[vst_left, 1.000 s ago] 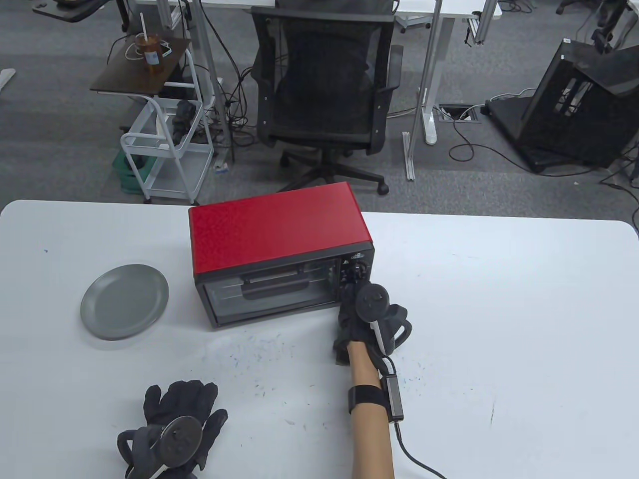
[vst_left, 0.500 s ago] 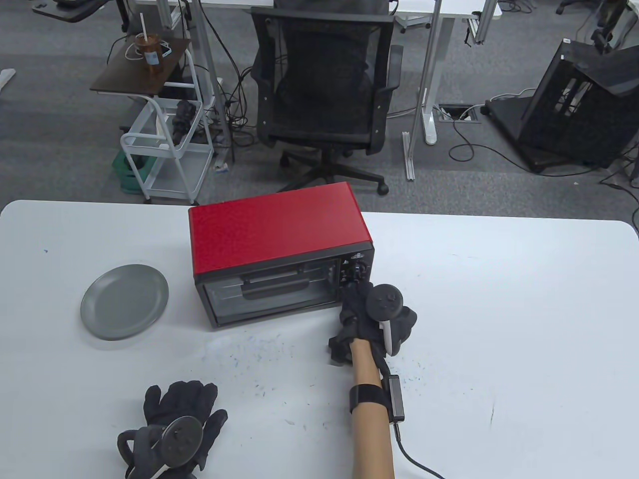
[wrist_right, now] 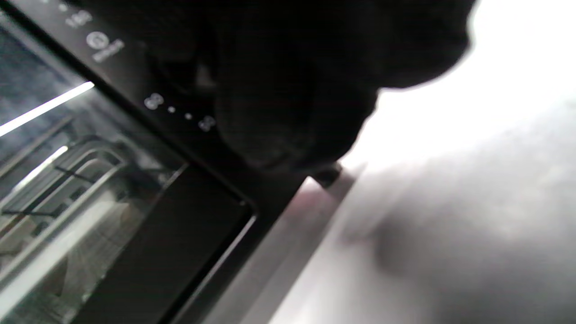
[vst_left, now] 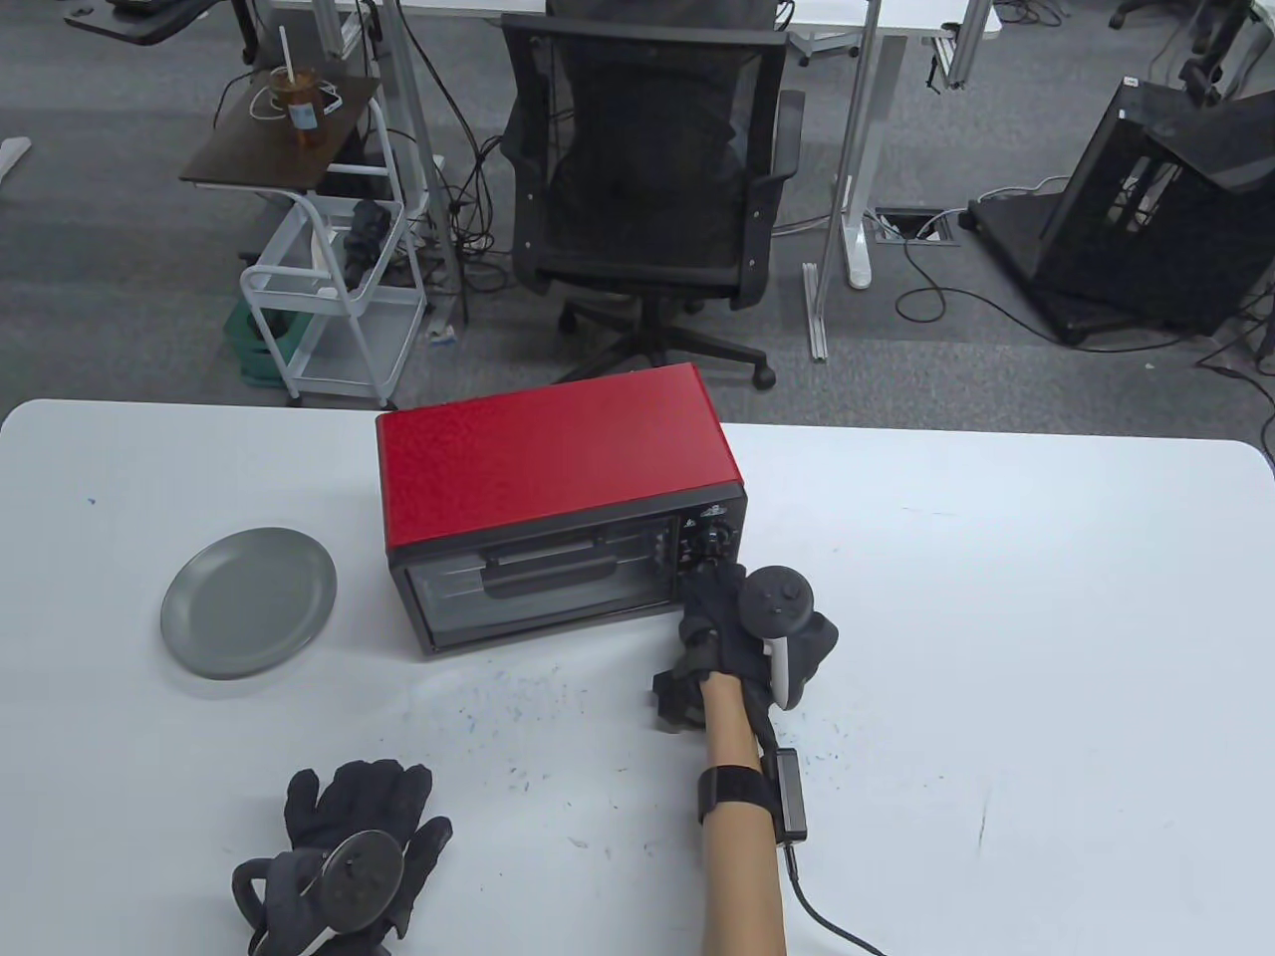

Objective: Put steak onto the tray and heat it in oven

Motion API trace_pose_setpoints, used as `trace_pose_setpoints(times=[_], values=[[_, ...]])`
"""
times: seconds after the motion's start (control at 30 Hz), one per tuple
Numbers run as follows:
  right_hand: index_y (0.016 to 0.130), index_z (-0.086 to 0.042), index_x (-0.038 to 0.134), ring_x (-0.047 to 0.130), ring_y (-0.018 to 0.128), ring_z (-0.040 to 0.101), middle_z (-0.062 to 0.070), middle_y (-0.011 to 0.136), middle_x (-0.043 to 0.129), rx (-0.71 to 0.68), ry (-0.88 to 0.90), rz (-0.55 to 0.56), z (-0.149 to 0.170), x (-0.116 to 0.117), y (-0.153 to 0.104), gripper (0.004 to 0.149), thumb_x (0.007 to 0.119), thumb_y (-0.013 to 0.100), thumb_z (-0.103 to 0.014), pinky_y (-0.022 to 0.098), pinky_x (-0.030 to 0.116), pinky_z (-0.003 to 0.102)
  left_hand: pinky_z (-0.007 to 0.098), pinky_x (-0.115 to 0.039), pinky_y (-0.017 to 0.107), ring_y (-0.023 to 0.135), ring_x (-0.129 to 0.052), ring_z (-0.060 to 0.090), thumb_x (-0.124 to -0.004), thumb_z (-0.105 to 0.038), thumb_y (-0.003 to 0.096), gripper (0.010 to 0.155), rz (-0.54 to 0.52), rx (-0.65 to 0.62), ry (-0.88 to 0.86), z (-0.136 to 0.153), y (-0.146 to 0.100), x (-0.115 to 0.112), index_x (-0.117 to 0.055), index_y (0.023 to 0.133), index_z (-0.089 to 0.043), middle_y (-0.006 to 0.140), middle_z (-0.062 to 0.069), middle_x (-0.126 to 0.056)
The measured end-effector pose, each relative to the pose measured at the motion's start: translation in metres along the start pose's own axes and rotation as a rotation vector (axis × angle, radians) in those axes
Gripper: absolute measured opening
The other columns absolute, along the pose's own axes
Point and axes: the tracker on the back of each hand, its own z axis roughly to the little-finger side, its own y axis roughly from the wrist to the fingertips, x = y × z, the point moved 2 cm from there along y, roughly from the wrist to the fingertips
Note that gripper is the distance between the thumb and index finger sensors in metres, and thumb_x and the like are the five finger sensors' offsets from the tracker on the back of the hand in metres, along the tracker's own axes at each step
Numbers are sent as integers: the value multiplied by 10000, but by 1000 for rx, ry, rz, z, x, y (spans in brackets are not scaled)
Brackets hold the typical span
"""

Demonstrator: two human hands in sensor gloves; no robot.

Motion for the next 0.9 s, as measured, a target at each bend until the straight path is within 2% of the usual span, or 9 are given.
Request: trace_pose_setpoints(times=[0.33, 0.8, 0.83, 0.9], values=[[655, -341, 742, 999, 325, 81, -50, 612, 886, 70, 135, -61, 9, 2, 3, 132, 610, 658, -351, 138, 878, 177, 663, -340, 726, 973, -661, 291, -635, -640, 372, 644, 6, -4, 10, -1, 0, -1, -736, 912, -304, 996, 1, -747], [670, -356, 728, 993, 336, 127, -47, 631, 875, 115, 214, -85, 13, 5, 2, 107, 623, 650, -349, 149, 877, 182, 663, -340, 727, 974, -662, 288, -634, -641, 372, 644, 12, -6, 21, -2, 0, -2, -735, 912, -305, 996, 1, -746], [670, -357, 728, 992, 338, 127, -46, 632, 874, 118, 219, -85, 13, 5, 1, 137, 594, 656, -385, 150, 877, 183, 663, -339, 727, 974, -661, 291, -634, -640, 373, 644, 13, -7, 22, -2, 0, -2, -735, 912, -304, 997, 2, -745], [673, -353, 728, 991, 341, 131, -45, 636, 871, 125, 231, -87, 13, 5, 1, 136, 596, 657, -383, 152, 877, 184, 663, -340, 727, 973, -662, 291, -634, -641, 372, 645, 13, -8, 25, -2, 0, -2, -735, 913, -305, 996, 3, -746]])
